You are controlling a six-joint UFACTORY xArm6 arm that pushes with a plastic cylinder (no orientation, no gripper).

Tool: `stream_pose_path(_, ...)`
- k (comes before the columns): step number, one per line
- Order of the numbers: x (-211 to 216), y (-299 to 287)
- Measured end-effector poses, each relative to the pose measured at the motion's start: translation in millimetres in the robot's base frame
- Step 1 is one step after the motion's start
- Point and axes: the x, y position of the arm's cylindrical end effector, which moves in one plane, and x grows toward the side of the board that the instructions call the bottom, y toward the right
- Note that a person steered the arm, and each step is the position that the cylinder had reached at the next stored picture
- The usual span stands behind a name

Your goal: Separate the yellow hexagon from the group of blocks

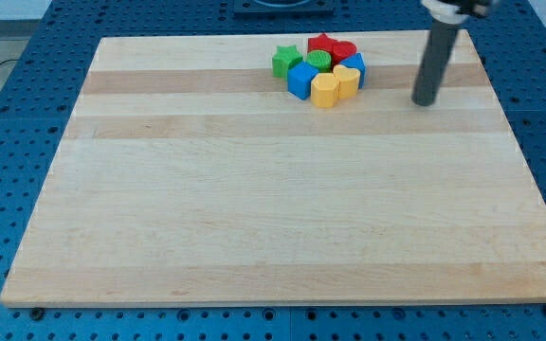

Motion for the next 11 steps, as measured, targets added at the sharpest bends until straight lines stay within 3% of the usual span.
stream_pose_path(1,1,52)
stream_pose_path(2,-48,57)
stream_pose_path(3,-78,13)
stream_pose_path(4,-69,-59)
stream_pose_path(7,9,-262)
stream_pose_path(8,26,-278)
stream_pose_path(9,7,-275)
stream_pose_path(10,-13,-251)
stream_pose_path(11,7,-206)
